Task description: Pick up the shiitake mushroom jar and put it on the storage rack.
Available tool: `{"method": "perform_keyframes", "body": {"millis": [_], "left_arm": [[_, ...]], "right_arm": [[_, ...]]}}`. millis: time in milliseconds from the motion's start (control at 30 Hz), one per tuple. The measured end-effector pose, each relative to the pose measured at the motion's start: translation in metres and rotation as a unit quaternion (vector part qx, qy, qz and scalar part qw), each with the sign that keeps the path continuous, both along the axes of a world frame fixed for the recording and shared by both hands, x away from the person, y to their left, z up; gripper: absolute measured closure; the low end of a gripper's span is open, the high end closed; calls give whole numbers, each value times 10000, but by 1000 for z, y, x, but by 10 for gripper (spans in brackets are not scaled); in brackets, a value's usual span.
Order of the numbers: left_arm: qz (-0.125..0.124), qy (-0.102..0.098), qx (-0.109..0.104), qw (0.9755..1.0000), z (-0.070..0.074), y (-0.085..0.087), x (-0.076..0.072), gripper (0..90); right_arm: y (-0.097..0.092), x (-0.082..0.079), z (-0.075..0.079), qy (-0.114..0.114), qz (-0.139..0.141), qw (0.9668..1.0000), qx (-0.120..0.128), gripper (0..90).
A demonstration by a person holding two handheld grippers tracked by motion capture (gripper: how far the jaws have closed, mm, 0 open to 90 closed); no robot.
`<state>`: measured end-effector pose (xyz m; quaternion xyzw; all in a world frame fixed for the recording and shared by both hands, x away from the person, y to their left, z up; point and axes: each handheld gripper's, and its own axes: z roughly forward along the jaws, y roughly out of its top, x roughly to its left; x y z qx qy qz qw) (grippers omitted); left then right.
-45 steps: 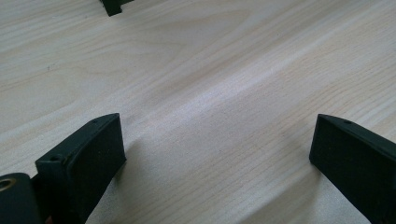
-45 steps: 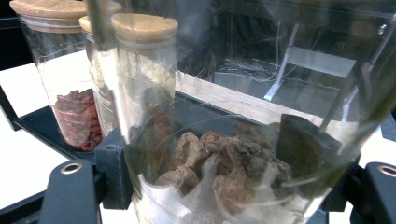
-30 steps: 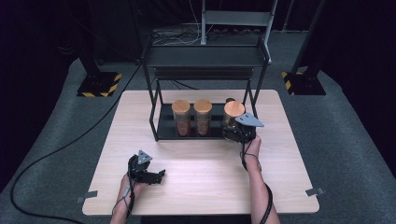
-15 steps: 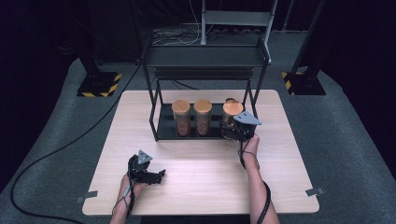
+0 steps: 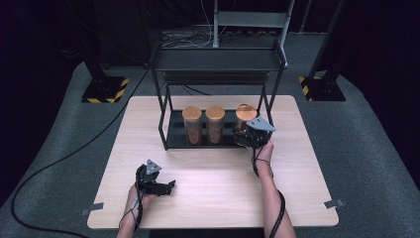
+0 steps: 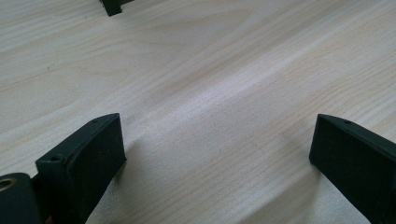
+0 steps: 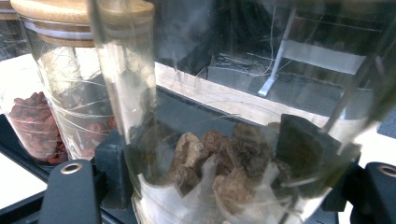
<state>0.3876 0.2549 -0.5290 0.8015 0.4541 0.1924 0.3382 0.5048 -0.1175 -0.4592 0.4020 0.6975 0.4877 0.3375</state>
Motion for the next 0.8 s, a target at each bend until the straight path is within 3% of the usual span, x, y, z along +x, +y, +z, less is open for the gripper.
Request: {"method": "perform_keyframes", "body": {"millis": [800], "left_arm": [[-2, -2, -1, 10000, 0, 0, 0, 28]], "right_arm": [[11, 13, -16, 21, -118, 9999, 4, 248]]}}
